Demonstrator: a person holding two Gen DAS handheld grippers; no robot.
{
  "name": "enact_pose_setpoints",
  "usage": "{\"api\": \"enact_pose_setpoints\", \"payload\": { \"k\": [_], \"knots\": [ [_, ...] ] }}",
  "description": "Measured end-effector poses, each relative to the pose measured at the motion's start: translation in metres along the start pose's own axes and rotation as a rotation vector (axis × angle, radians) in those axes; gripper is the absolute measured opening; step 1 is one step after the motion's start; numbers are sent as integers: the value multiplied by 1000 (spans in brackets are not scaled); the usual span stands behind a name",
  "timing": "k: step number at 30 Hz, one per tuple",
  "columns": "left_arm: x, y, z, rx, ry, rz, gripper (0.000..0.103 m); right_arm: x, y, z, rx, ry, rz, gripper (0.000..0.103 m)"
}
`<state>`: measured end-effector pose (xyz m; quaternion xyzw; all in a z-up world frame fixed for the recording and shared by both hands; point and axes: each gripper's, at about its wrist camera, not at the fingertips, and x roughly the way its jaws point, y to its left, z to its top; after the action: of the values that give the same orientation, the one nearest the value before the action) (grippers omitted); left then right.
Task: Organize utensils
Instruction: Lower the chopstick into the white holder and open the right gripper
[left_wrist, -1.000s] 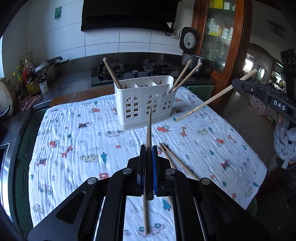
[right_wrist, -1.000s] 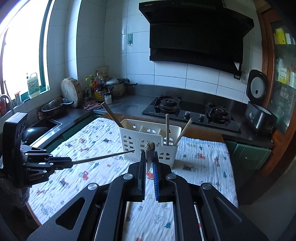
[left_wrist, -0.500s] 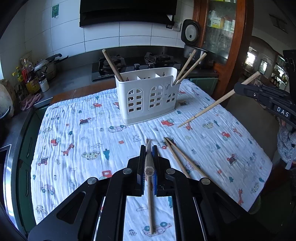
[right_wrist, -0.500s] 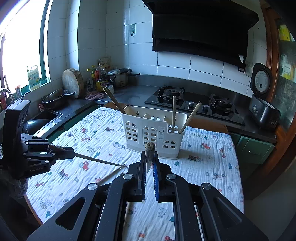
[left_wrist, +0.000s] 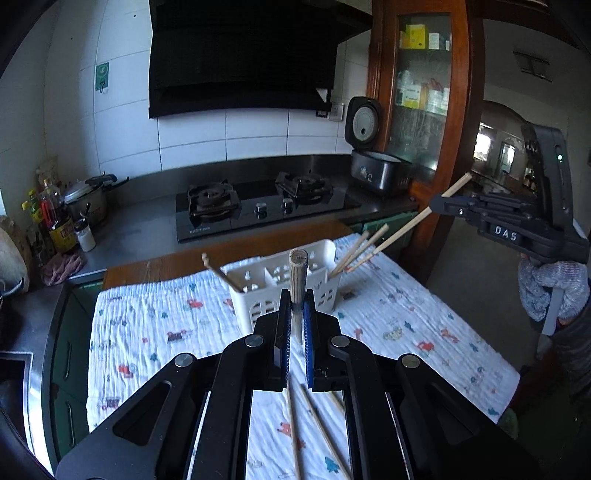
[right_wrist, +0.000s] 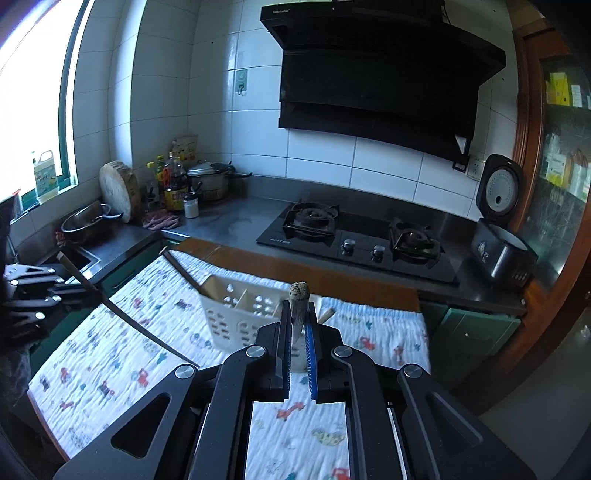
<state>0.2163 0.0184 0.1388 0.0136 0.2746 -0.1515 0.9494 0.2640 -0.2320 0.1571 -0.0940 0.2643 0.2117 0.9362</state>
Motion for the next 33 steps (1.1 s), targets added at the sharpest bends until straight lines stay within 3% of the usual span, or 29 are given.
{"api": "enact_pose_setpoints", "payload": {
  "k": [3,6,11,22,33],
  "knots": [
    [1,3,24,-1,-36,6,5,7,-8,16,8,3,-3,7],
    [11,5,44,16,-58,60,5,17,-12,26,12,13,-2,7],
    [45,14,60,-8,-10,92,5,47,-11,33,0,69,-2,7],
    [120,40,54,-61,154,114,5,93,-11,25,-12,175,10,7],
    [155,50,36,-85,249,102,6,114,-10,15,-3,216,13,7]
  ]
}}
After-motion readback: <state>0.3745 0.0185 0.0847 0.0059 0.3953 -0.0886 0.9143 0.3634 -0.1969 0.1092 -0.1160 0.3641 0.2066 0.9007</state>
